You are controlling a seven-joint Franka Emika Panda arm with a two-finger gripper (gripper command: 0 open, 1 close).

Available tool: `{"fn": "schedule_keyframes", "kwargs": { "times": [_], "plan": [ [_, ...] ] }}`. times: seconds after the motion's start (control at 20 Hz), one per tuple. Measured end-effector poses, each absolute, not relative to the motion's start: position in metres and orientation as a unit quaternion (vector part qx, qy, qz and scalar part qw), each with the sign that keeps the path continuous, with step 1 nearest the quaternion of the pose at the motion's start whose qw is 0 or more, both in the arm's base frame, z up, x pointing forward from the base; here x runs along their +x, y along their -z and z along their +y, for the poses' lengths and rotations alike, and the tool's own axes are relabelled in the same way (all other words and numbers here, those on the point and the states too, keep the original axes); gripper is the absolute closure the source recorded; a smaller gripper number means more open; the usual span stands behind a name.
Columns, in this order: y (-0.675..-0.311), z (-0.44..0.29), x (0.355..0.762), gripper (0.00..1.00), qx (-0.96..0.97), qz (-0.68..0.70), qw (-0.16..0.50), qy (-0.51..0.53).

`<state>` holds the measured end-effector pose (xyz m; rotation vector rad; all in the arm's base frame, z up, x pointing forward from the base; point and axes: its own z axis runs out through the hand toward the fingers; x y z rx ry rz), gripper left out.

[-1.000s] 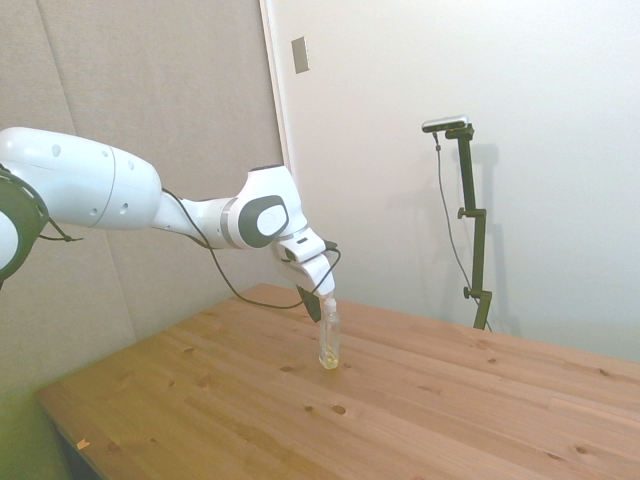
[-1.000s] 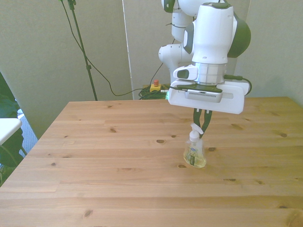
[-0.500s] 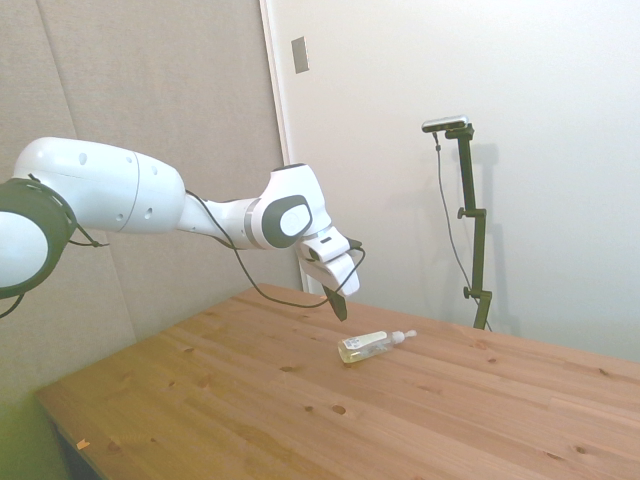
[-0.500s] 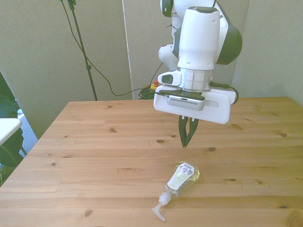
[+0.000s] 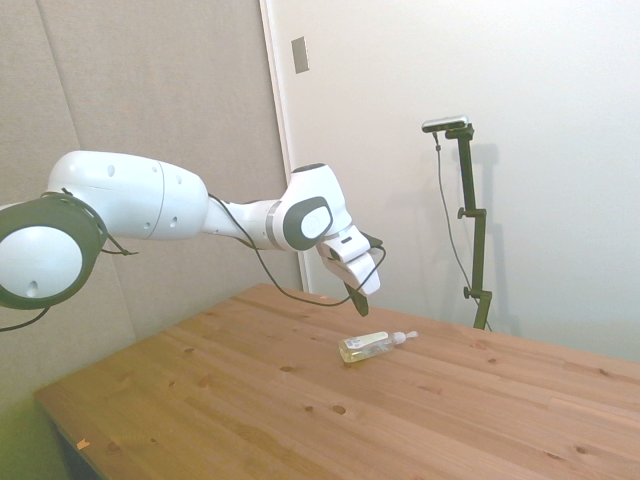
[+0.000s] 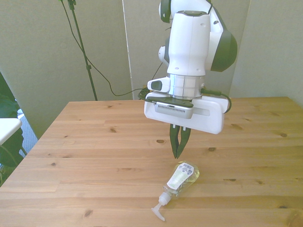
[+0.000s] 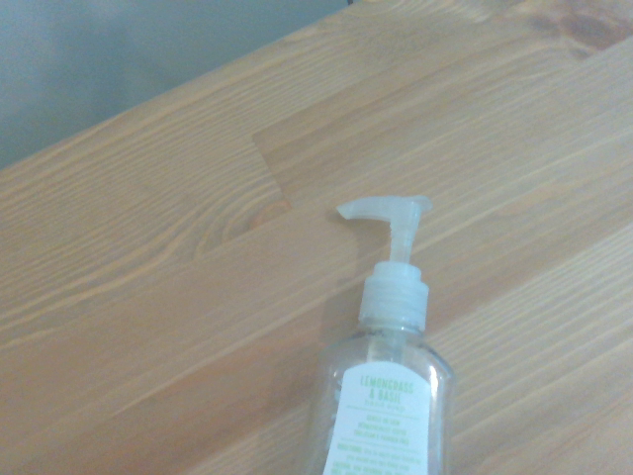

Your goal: Knock down the sanitizer

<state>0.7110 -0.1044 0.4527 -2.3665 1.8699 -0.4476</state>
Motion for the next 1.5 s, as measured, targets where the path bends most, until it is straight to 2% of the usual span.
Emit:
{"fn": "schedule_keyframes", "kwargs": {
  "times": [0.05, 0.85, 1.5],
  "plan": [
    [-0.452, -0.106, 0.713, 0.00, -0.775, 0.613, 0.047, 0.147],
    [-0.451, -0.092, 0.715, 0.00, -0.782, 0.605, 0.052, 0.141],
    [-0.448, -0.050, 0.665, 0.00, -0.810, 0.575, 0.047, 0.105]
  ]
}}
